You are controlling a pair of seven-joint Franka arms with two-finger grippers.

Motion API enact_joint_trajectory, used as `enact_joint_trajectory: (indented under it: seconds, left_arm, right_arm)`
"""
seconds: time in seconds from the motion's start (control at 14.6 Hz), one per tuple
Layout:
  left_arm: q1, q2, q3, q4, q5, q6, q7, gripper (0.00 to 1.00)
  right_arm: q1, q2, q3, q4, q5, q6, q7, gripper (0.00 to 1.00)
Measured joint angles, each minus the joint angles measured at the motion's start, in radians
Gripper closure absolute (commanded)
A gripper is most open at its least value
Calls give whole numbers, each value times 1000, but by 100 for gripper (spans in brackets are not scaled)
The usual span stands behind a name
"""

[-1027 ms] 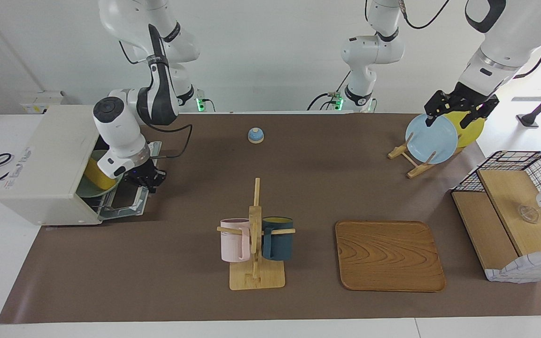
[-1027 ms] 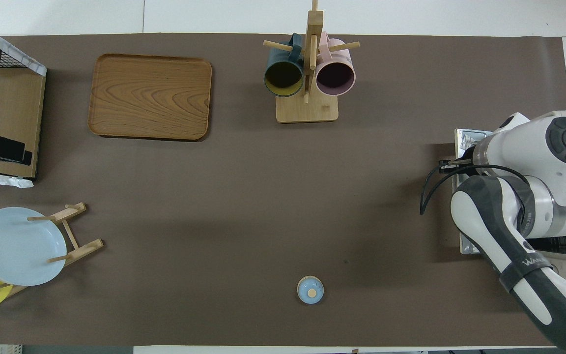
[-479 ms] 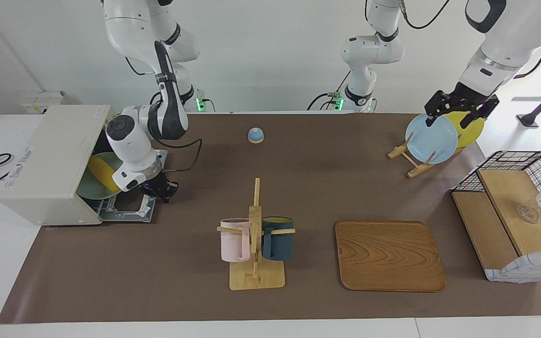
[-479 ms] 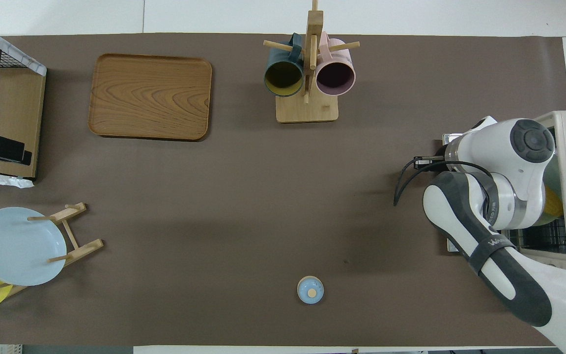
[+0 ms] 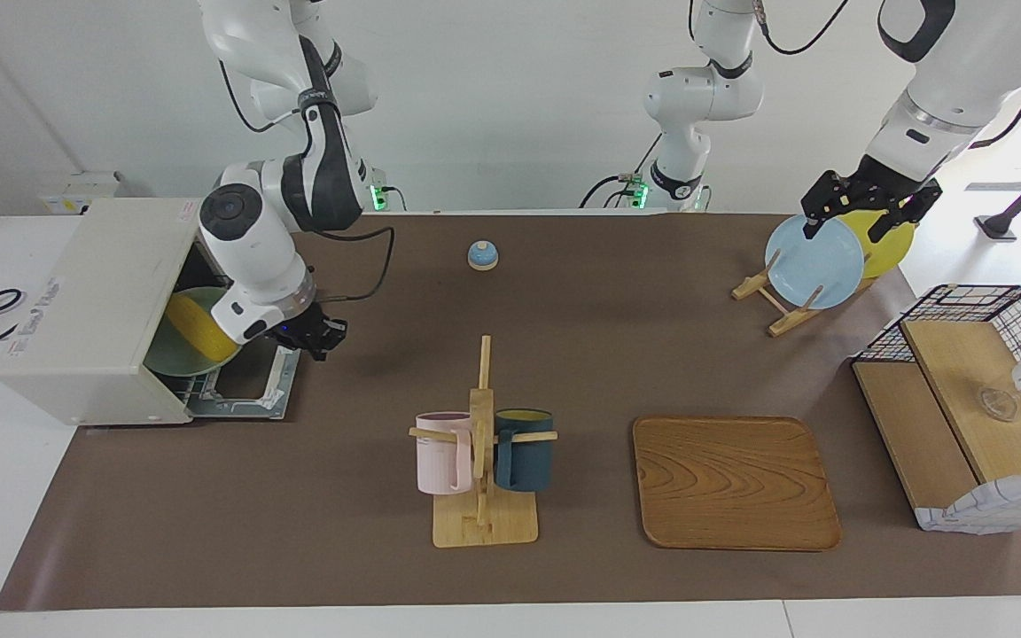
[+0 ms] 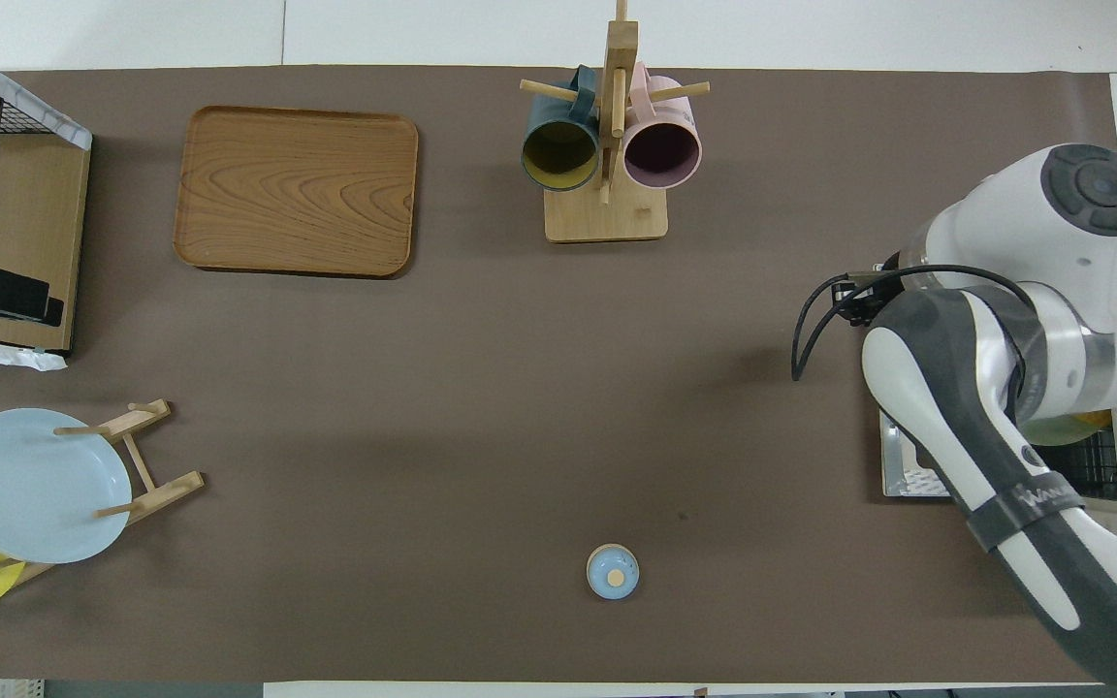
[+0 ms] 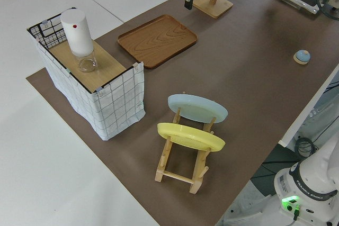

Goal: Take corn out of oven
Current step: 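Reach the right gripper into the toaster oven and grasp the plate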

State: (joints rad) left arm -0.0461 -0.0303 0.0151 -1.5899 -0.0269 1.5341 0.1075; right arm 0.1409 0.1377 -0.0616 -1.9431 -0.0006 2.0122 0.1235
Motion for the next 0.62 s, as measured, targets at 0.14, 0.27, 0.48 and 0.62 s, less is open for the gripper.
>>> enact_joint_trajectory:
  seconds: [0.14,0.27,0.48,0.62]
  left_arm:
    - [0,0,0,-1,0,0,0,0]
    - [0,0,-1,-2,0,0,0,0]
    - [0,0,-1,-2,0,0,-2,0]
    - [0,0,-1,-2,0,0,-8,0]
  right_arm:
    - [-52,-25,-2,-2,-11,-61,0,59]
    - [-99,-32,-2,-15,-15,-92,-3,56]
    - [-146,-33,-3,-39,-20,-108,-20,57]
    - [-167,-40,-3,-75,-20,-101,-41,57]
